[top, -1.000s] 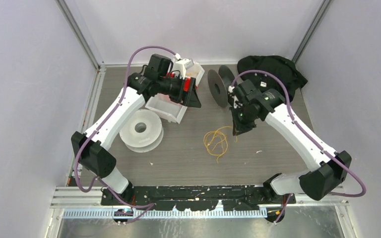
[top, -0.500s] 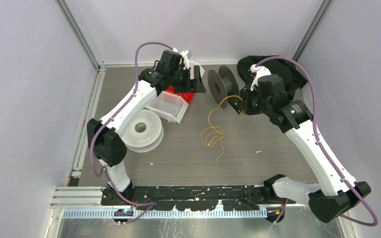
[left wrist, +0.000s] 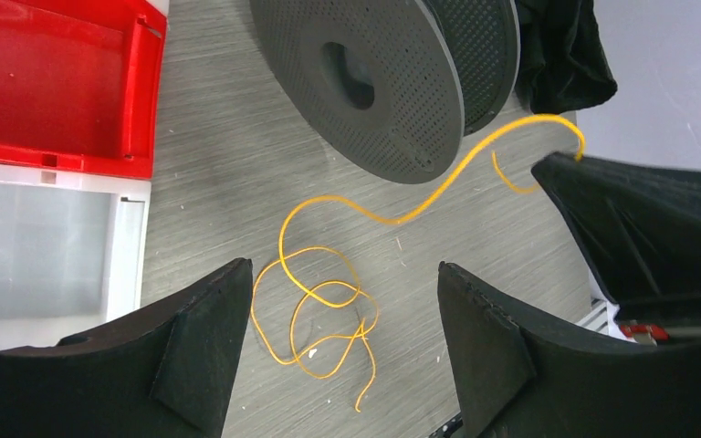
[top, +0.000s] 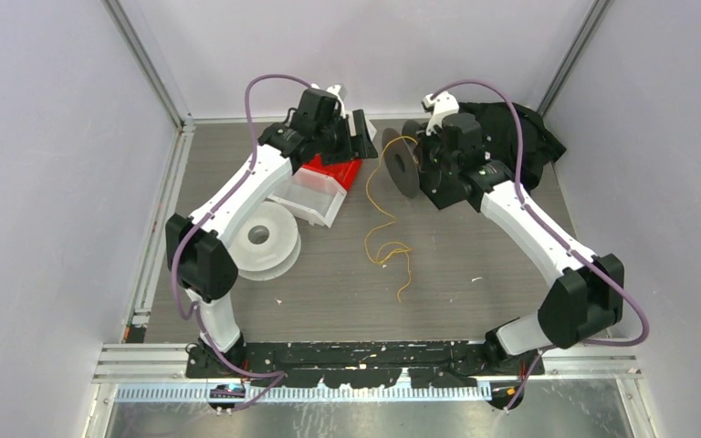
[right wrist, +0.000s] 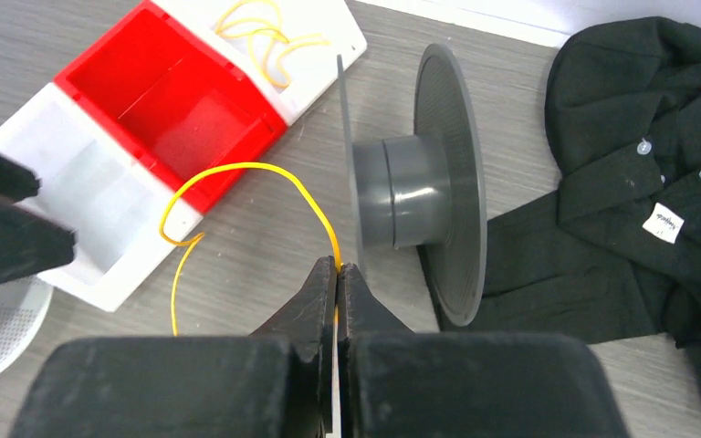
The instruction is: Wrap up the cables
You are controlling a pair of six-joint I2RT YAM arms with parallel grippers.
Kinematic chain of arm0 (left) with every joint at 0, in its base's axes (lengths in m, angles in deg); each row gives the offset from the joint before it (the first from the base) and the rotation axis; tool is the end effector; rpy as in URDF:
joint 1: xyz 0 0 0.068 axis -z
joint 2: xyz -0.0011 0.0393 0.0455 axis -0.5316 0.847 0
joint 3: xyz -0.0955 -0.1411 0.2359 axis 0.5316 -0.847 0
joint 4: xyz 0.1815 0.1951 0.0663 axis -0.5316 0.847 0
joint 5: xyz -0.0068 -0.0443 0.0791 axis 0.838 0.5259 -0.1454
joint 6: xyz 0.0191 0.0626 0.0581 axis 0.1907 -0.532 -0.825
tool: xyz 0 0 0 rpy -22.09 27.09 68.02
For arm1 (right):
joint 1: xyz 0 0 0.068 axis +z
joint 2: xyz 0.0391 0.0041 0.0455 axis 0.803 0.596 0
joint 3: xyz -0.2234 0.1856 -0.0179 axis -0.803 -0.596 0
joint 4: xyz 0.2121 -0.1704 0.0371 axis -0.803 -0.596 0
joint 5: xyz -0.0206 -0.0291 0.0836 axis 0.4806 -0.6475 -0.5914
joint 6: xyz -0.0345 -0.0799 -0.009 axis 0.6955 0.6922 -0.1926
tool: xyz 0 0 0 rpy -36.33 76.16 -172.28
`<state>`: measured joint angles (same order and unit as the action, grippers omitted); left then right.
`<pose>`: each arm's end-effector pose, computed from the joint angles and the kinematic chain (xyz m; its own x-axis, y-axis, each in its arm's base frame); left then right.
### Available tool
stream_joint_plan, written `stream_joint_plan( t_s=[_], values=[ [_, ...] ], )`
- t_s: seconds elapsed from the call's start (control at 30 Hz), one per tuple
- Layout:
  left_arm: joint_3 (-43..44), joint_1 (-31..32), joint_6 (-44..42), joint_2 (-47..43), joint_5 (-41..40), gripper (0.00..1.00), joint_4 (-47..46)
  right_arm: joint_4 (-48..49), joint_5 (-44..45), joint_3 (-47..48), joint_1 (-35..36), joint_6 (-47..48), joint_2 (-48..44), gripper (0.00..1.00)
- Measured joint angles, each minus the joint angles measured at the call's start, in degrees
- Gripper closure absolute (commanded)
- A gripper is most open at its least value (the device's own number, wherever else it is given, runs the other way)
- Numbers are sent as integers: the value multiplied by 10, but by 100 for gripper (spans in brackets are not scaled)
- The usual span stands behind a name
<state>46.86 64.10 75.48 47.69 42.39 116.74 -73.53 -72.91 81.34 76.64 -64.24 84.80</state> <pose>0.3922 -0.2590 0.3617 -0.7753 -0.2121 -0.5949 0.2070 0.8045 -0.5566 0.3517 0.1460 0.3543 -0.3802 -0.1063 -0.9188 -0.3260 0.9450 0.0256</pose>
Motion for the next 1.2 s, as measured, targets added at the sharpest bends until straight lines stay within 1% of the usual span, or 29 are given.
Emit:
stream_joint_plan(
  t_s=[0.1, 0.27, 0.47, 0.6, 0.77, 1.0, 1.1, 1.2],
  values=[
    [1, 0, -5, -1, -6, 25, 3, 25, -2, 4, -10, 7, 23, 100],
    [-9, 7, -12, -16, -10, 26, 0, 53, -8, 25, -26, 12, 33, 99],
    [-12, 51, -14, -30, -18, 26, -20, 79, -10, 43, -34, 14, 57, 99],
    [-35, 75, -14, -30, -19, 26, -50, 78, -10, 50, -34, 14, 82, 100],
    [-77, 72, -12, -30, -30, 26, -67, 69, -11, 50, -34, 14, 93, 100],
    [-81, 69, -11, -30, -37, 26, -71, 69, -10, 50, -34, 8, 96, 100],
    [-83, 70, -2, -27, -22, 28, -97, 70, -8, 50, -34, 0, 108, 100],
    [-83, 74, 8, -9, -12, 29, -141, 69, -8, 50, -35, -10, 123, 100]
  ],
)
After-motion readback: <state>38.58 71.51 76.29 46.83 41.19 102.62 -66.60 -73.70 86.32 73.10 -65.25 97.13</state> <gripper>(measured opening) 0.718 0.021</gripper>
